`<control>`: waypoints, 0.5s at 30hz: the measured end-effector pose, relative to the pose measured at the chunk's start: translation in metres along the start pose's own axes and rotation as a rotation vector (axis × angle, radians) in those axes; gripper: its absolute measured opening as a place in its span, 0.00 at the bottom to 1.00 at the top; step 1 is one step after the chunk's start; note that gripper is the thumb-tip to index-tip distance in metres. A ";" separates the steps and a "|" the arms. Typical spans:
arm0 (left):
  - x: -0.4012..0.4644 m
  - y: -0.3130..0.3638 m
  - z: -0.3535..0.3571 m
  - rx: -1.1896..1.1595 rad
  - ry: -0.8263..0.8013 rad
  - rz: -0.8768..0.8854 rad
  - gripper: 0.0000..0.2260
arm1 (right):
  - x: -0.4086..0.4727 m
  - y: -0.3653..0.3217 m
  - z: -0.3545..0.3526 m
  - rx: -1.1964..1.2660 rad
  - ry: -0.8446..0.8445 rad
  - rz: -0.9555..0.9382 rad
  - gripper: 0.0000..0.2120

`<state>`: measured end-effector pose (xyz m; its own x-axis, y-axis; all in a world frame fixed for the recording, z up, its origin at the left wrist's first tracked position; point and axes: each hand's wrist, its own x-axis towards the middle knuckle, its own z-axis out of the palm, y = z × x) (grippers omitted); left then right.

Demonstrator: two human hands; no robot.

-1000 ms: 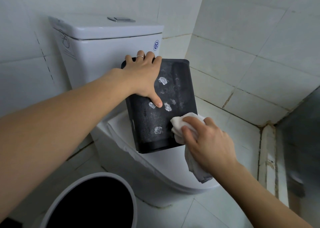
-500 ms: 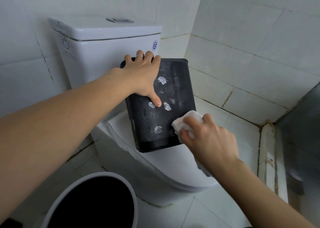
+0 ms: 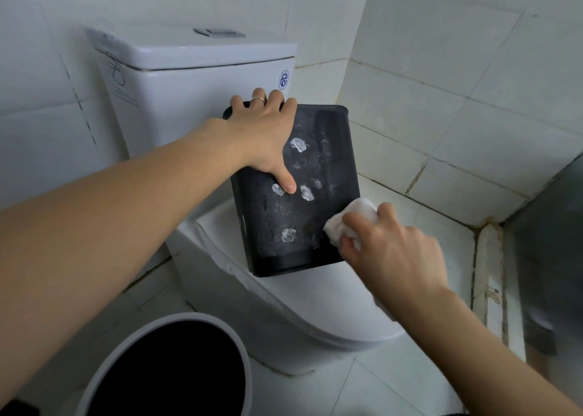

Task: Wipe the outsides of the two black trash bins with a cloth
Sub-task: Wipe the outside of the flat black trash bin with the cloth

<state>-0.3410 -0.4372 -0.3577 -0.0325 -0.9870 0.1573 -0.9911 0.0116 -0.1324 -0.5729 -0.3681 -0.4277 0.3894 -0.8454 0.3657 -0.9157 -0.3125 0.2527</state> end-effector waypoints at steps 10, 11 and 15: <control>0.001 0.000 0.000 0.000 -0.004 0.003 0.58 | -0.008 -0.023 -0.006 0.113 0.023 -0.103 0.06; 0.001 0.000 0.000 -0.001 -0.003 0.002 0.58 | -0.004 -0.018 -0.007 0.083 -0.003 -0.076 0.06; -0.002 -0.002 -0.001 -0.010 -0.001 -0.010 0.58 | 0.005 0.004 -0.007 0.054 -0.014 -0.035 0.11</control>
<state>-0.3394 -0.4349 -0.3573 -0.0225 -0.9872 0.1578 -0.9926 0.0033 -0.1210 -0.5743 -0.3708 -0.4189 0.4202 -0.8396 0.3444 -0.9057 -0.3647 0.2159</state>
